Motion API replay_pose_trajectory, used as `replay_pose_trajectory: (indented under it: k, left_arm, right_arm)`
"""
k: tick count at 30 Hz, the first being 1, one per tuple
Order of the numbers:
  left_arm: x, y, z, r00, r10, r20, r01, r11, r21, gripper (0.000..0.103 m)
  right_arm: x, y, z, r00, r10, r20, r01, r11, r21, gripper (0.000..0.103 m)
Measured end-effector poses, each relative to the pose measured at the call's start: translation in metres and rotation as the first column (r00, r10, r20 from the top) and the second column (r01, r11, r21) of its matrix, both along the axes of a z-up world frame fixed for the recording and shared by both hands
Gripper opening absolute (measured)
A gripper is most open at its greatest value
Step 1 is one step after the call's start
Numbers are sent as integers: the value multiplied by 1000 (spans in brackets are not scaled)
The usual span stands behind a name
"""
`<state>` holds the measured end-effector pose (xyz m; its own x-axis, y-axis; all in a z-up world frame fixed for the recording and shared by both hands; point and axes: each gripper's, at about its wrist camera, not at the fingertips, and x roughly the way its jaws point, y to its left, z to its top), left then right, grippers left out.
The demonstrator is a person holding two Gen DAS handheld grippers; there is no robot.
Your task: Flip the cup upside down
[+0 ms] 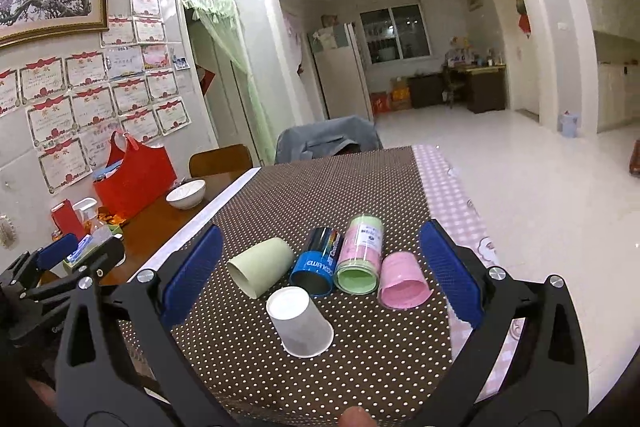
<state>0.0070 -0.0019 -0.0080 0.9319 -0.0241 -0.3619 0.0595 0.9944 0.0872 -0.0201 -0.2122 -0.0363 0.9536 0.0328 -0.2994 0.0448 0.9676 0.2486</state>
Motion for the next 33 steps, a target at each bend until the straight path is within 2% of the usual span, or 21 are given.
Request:
replay_pose_trajectory:
  k: [9,15,22,33]
  left_arm:
    - [-3,-4,-1,1000,14,4,-14,1000,6,84]
    - [-7,-3,3,999,17,43,-18,1000,20,84]
    - [-3,6,1,999,28,-15,-28,1000,14,84]
    - [0,12,2,998,56,-26,-56,998,7,84]
  right_arm:
    - [-1,2,0,1000,8,-5,-8,1000,-2,97]
    - [-2,3,2,1000,3,-9,-3,1000,-4,97]
    - [1,3,-1,1000,-2,-27,2,1000,-5,97]
    - [2,3,-2,999,-29,-34,28,999,-32,97]
